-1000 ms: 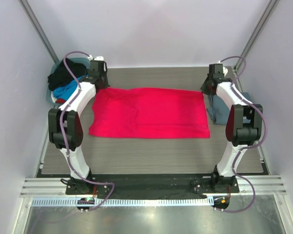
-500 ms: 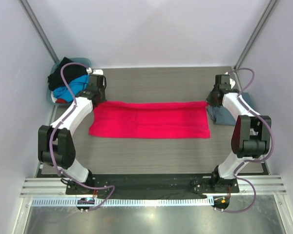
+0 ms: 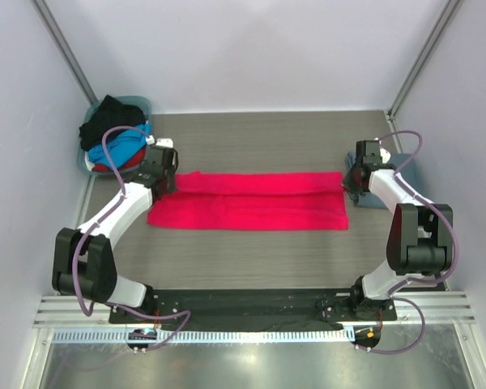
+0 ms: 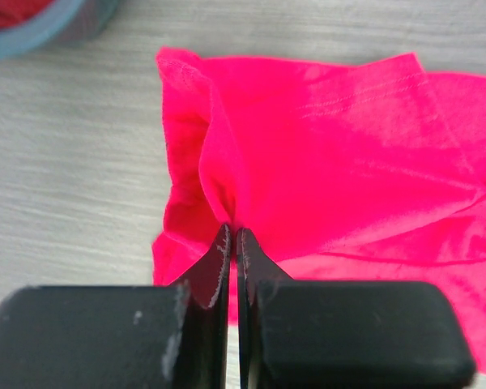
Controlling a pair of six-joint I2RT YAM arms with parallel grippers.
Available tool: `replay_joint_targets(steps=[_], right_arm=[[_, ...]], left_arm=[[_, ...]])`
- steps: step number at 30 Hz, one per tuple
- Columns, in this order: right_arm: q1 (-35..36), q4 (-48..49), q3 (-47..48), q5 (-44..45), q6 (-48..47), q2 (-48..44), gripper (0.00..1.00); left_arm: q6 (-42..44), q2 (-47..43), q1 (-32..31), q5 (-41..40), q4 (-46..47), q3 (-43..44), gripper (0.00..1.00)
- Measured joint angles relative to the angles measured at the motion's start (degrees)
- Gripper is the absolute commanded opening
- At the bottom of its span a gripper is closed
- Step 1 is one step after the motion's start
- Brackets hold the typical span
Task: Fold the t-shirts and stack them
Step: Fold the tshirt
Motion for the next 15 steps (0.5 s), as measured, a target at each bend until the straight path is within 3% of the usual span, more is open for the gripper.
replay_joint_targets(steps=[4, 5, 6, 7, 8, 10, 12, 15], right_arm=[[0.00, 1.95, -3.23, 0.39, 1.07, -1.25, 0.01], [0.00, 2.29, -4.50, 0.52, 1.40, -1.77, 0.08], [0.00, 3.06, -6.14, 0.66, 2.01, -2.40, 0.20], [0.00, 3.85, -7.74, 0.74, 2.58, -3.08, 0.32], [0.00, 4.09, -9.16, 0.98, 3.15, -3.69, 0.44], [0.00, 5.09, -12.33, 1.64, 3.82, -5.62, 0.53], [0.00, 5.40, -14.25, 2.10, 3.91, -8.33, 0.54], [0.33, 6.54, -14.71, 2.16, 3.21, -13.97, 0.51]], left_arm=[[-1.86, -0.33, -0.07, 0.22, -1.51, -1.22, 0.08], [-2.49, -0.33, -0.09, 0.24, -1.97, -1.51, 0.13], [-3.23, -0.42, -0.22, 0.22, -2.54, -1.90, 0.23], [-4.15, -0.48, -0.59, -0.17, -3.13, -2.36, 0.44], [-4.76, -0.61, -0.92, -0.76, -3.76, -2.78, 0.48], [-7.08, -1.55, -2.27, -2.03, -5.44, -3.85, 0.70], [-8.59, -3.85, -4.17, -3.10, -6.34, -5.01, 0.88], [-9.29, -10.56, -6.25, -3.87, -6.58, -6.64, 0.95]])
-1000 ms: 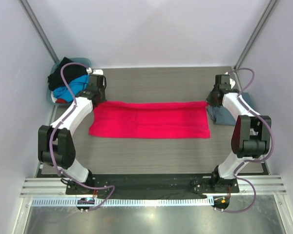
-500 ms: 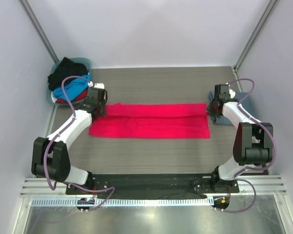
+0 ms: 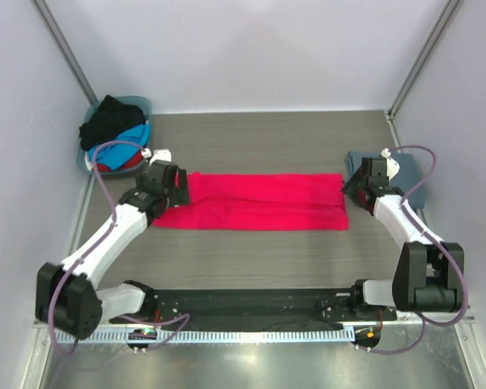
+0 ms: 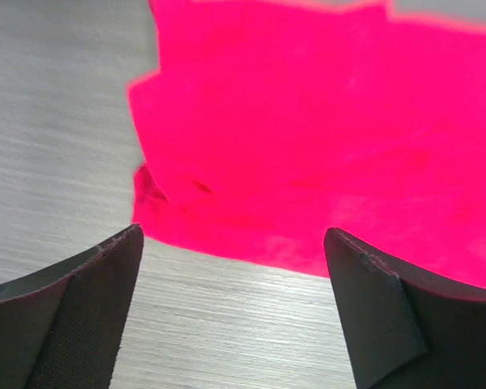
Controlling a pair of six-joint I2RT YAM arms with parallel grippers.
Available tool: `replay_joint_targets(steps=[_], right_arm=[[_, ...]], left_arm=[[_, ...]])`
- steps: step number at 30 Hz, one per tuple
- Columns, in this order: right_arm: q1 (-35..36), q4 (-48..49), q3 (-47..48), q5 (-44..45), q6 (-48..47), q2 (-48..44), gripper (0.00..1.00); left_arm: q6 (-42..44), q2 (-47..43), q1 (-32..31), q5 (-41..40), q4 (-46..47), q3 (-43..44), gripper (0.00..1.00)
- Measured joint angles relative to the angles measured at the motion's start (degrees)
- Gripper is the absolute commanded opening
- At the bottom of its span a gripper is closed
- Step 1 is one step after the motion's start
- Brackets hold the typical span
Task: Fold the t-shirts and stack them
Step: Fold the tshirt
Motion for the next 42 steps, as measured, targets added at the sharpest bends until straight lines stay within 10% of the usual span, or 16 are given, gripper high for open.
replay_joint_targets(steps=[9, 30, 42], right_arm=[[10.47, 6.23, 8.57, -13.29, -2.40, 3.58, 0.46], [38.42, 22.45, 44.76, -32.48, 10.01, 49.86, 0.47], [41.31, 27.47, 52.85, -35.45, 17.16, 60.26, 0.47]], left_arm=[[-2.64, -1.14, 4.13, 2.80, -0.07, 3.82, 0.95], [-6.97, 14.64, 26.77, 20.65, -0.76, 6.93, 0.79], [-6.60, 21.57, 28.81, 28.24, 2.10, 9.33, 0.52]])
